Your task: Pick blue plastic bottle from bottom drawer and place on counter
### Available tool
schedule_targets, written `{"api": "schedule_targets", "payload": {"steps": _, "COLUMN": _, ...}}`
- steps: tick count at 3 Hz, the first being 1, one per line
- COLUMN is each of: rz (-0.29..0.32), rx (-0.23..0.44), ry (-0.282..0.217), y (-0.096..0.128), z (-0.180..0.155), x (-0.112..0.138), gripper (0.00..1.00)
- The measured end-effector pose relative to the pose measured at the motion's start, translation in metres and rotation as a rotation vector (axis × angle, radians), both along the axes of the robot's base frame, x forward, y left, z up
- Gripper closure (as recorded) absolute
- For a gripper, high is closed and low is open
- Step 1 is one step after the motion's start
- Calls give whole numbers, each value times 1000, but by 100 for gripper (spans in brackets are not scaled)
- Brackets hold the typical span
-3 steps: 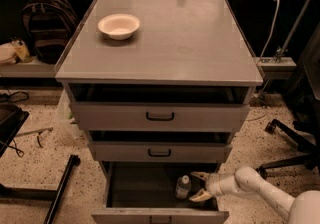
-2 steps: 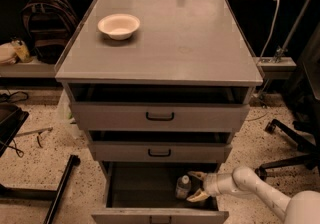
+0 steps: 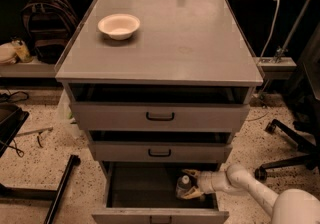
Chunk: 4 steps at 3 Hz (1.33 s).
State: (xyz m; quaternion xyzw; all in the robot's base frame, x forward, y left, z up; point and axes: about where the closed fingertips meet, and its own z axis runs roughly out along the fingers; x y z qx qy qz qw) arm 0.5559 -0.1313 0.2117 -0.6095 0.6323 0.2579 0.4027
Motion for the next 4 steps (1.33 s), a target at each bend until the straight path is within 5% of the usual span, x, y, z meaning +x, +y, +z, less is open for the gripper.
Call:
{"api": "schedule_targets", "payload": {"steps": 3, "rz": 5, "rx": 6, "ry": -10, "y": 10, "z": -4, "x": 3, "gripper": 97}}
{"api": "schedule_targets", "payload": {"steps": 4, "rz": 5, "rx": 6, "ry": -9, "y": 10, "z": -4, "x": 3, "gripper": 100}}
